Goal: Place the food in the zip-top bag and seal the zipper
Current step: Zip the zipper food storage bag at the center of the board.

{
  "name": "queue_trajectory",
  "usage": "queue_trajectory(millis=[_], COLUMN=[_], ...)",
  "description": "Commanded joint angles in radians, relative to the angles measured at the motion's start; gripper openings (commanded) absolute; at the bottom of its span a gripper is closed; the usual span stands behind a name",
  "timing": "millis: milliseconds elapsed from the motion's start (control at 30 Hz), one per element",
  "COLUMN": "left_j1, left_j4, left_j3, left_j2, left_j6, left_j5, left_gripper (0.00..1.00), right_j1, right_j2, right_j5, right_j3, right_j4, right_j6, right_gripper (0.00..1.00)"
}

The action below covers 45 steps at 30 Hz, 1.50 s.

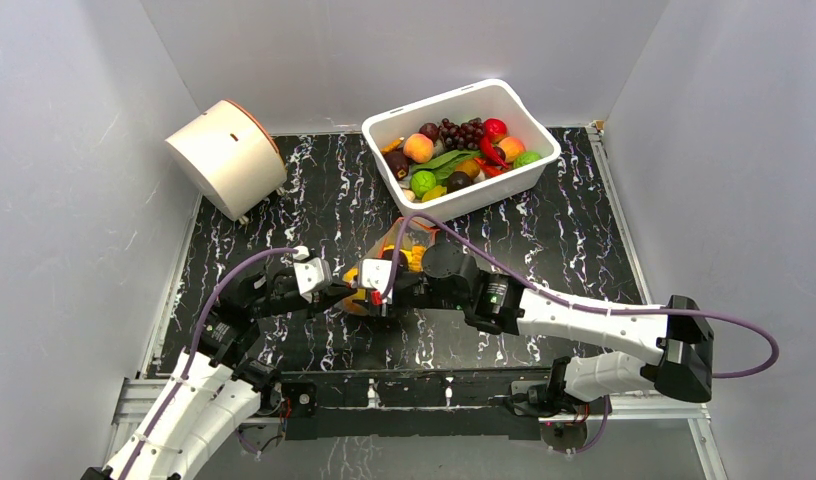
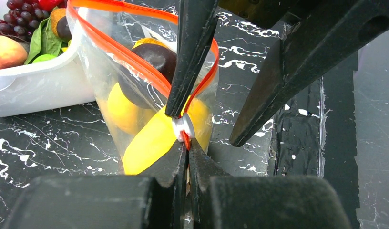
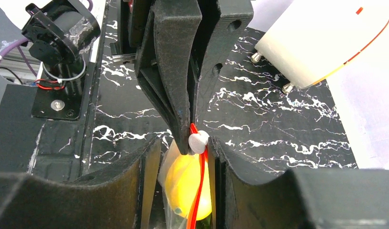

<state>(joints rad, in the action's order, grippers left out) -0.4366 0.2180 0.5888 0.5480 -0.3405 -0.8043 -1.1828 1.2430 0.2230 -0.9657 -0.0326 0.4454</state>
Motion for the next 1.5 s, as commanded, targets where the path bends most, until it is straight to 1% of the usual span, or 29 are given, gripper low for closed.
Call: queue_trajectory(millis=[0, 233, 367, 467, 600, 733, 867, 1000, 1100, 1167, 1267, 1467], left_j1=[-0.004, -0.004, -0.004, -0.004, -0.004, -0.004, -0.004, -0.004, -0.004, -0.004, -0.004, -0.004], left_j4=[-0.034, -0.026, -0.022, -0.019, -0.016, -0.010, -0.010, 0.002, 0.000, -0.007, -0.033, -0.065], left_j3=[0.008, 0.012, 0.011, 0.015, 0.020, 0.022, 0.019, 0.028, 0.027, 0.023, 0.014, 0.001], left_j2=[-0.008, -0.006, -0.004, -0.002, 0.000, -0.002, -0.003, -0.003, -0.013, -0.026, -0.046, -0.073], left_j6=[-0.014, -0.022, -0.027, -0.030, -0.032, -0.034, -0.031, -0.040, -0.038, -0.032, -0.008, 0.014], left_j5=[-0.058, -0.060, -0.061, -0.066, -0.067, -0.068, -0.063, -0.063, -0.065, -0.059, -0.046, -0.055], left_gripper=[0.00, 0.00, 0.00, 0.00, 0.00, 0.00, 0.00, 0.00, 0.00, 0.00, 0.00, 0.00], right_j1=[-0.001, -0.001, -0.001, -0.001, -0.001, -0.002, -0.001, -0.001, 0.002, 0.020, 0.048, 0.069], right_j2=[0.014, 0.011, 0.012, 0.022, 0.030, 0.036, 0.055, 0.063, 0.047, 0.031, 0.013, -0.024], right_j5=[-0.016, -0.024, -0.040, -0.045, -0.030, -0.009, -0.004, -0.020, -0.105, -0.120, -0.101, -0.099], right_j3=[-0.061, -0.079, -0.084, -0.092, -0.098, -0.090, -0.094, -0.103, -0.101, -0.099, -0.107, -0.109], right_j4=[-0.052, -0.038, -0.030, -0.011, 0.012, 0.018, 0.037, 0.062, 0.075, 0.092, 0.141, 0.245], right_j6=[0.031, 0.043, 0.058, 0.073, 0.078, 0.078, 0.078, 0.080, 0.093, 0.108, 0.115, 0.129], right_gripper=[0.41, 0.45, 0.49, 0.49, 0.36, 0.33, 0.28, 0.10, 0.01, 0.00, 0.00, 0.00])
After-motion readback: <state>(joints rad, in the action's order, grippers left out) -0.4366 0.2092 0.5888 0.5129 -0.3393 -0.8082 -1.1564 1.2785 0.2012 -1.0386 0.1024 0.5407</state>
